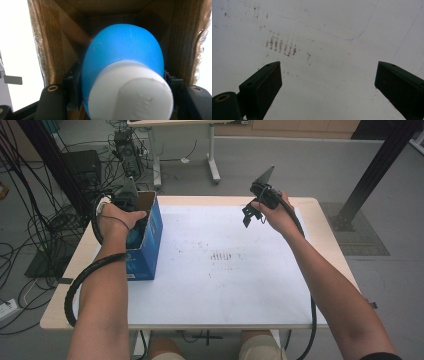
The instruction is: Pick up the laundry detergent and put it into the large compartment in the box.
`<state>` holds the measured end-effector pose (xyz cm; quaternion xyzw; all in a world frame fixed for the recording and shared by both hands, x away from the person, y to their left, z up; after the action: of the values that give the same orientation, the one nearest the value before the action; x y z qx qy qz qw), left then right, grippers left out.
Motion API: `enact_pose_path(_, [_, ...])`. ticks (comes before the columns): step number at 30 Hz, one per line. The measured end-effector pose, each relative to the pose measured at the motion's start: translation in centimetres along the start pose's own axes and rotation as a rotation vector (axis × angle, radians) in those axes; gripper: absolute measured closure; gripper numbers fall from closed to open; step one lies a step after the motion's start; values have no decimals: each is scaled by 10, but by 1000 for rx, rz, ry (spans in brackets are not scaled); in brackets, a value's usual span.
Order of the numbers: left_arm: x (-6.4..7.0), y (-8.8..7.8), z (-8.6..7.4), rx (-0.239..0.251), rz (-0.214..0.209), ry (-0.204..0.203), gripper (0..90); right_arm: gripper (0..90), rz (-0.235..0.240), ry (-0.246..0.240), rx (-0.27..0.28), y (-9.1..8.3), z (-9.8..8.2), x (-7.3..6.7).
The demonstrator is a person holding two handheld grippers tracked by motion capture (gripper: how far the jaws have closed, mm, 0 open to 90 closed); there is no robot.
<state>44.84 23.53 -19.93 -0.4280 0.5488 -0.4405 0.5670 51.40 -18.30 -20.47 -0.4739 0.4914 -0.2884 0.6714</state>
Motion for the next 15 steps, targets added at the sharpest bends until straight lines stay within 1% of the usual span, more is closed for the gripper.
enact_pose_path(15, [0, 0, 0, 0, 0, 0, 362, 71, -1, 4, -2, 0, 0, 0])
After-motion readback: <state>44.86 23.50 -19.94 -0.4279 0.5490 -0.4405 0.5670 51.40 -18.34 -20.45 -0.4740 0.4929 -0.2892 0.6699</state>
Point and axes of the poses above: each handheld gripper's, and its own axes: y roughly forward along the jaws, z roughly out of its top, x roughly to its right, the point moved 4 cm from there along y, roughly forward along the jaws, and after that the axes turned 14 degrees about z, right-handed, at the moved point
